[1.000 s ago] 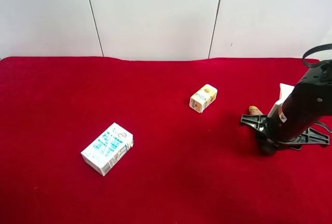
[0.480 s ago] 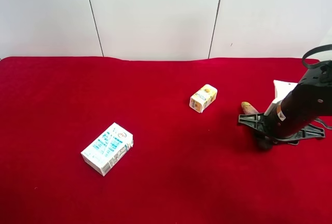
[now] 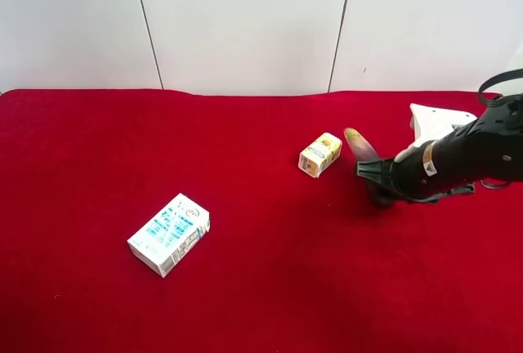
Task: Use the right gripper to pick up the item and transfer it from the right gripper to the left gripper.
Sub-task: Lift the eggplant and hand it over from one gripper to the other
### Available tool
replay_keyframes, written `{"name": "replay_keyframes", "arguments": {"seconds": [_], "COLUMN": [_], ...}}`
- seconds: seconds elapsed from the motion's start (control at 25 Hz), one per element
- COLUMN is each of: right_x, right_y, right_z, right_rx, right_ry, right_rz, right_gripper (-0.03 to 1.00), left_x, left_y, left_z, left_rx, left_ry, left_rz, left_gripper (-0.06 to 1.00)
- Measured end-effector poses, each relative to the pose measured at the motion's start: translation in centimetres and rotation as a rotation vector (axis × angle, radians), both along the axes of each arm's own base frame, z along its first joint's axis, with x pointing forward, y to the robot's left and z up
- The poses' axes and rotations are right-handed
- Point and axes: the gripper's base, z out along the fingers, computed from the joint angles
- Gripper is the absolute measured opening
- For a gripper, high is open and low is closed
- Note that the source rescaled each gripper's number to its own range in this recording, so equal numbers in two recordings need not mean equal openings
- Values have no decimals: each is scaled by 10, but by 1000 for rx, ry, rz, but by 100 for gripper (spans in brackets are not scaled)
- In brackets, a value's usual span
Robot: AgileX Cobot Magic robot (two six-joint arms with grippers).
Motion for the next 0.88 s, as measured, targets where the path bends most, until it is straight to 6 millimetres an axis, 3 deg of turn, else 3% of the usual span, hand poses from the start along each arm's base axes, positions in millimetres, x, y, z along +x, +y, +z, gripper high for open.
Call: {"name": "replay_keyframes", "arguments": {"seconds": [0.36,0.56,0.88], "right_x": [0,5,15], "right_y": [18,44,99], "right_z": [36,54,108], "right_rx": [96,129,202], "right_ry": [-213,-297,-474], "right_rz": [122,226,390], "right_gripper": [2,2,2], "left_x": [0,0,0], "left_y": [0,0,0], "left_z": [0,0,0], "left_rx": [0,0,0], "left_ry": [0,0,0], "left_rz": [0,0,0], "left_gripper": [100,100,100]}}
